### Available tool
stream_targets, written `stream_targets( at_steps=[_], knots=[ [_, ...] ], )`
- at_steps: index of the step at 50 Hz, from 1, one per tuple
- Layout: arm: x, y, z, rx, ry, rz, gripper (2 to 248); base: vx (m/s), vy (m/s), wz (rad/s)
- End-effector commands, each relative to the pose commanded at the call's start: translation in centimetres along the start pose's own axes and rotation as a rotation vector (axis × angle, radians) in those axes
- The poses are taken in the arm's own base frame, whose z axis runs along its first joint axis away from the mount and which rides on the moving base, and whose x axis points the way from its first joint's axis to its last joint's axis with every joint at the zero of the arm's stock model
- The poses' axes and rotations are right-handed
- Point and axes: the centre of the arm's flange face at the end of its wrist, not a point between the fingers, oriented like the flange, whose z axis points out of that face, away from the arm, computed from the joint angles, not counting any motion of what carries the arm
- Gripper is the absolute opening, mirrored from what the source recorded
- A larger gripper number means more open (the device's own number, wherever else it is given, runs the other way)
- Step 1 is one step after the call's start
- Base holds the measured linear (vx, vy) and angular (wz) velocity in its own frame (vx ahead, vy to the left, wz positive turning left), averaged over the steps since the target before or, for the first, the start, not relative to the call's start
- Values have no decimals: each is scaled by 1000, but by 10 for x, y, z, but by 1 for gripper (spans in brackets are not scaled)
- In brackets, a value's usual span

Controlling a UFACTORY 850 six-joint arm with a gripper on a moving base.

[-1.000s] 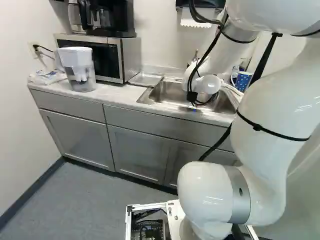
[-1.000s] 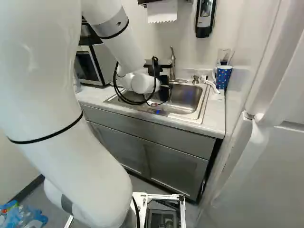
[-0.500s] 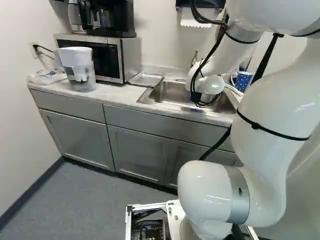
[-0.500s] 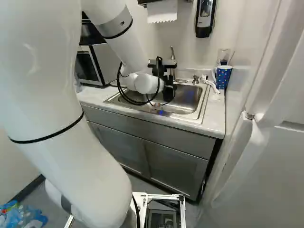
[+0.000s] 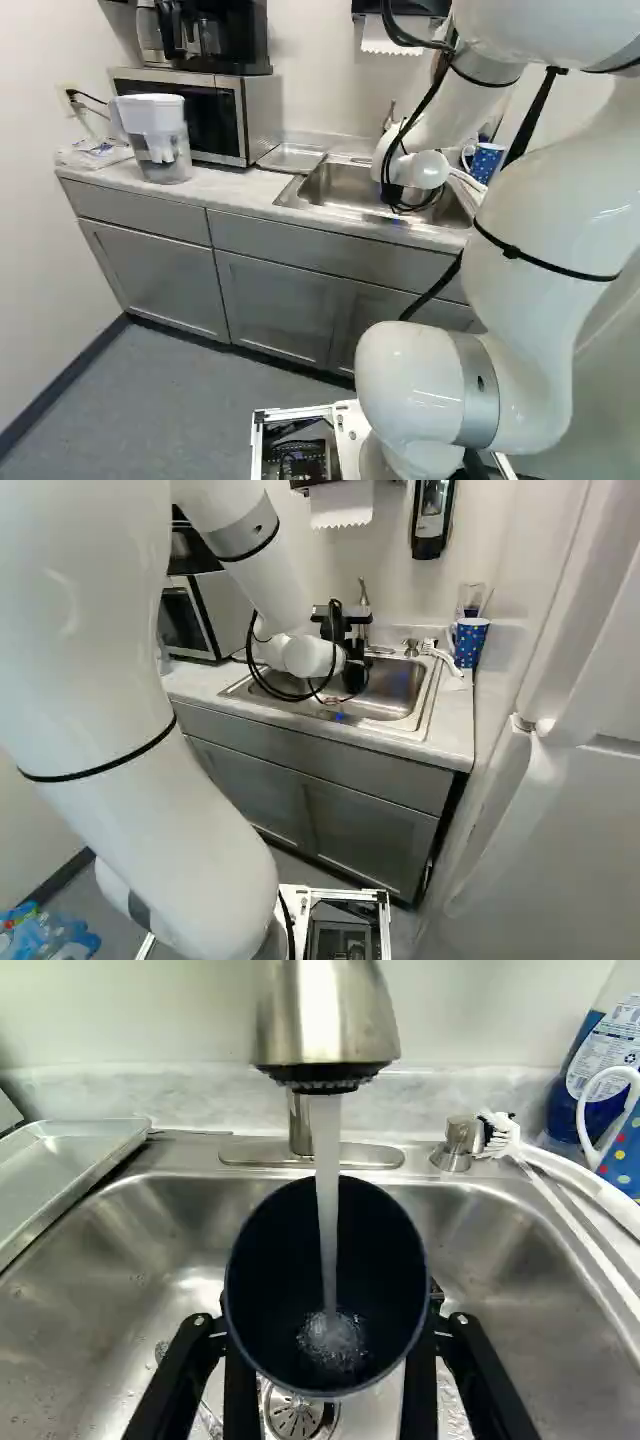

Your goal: Rinse the cup and place it in the tray

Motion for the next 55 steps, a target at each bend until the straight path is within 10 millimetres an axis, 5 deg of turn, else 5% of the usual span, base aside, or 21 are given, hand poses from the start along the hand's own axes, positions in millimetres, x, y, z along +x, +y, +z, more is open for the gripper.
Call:
stream_targets(
  at_steps=[55],
  knots=[
    [0,0,0,0,0,0,125,0,0,0]
  ],
)
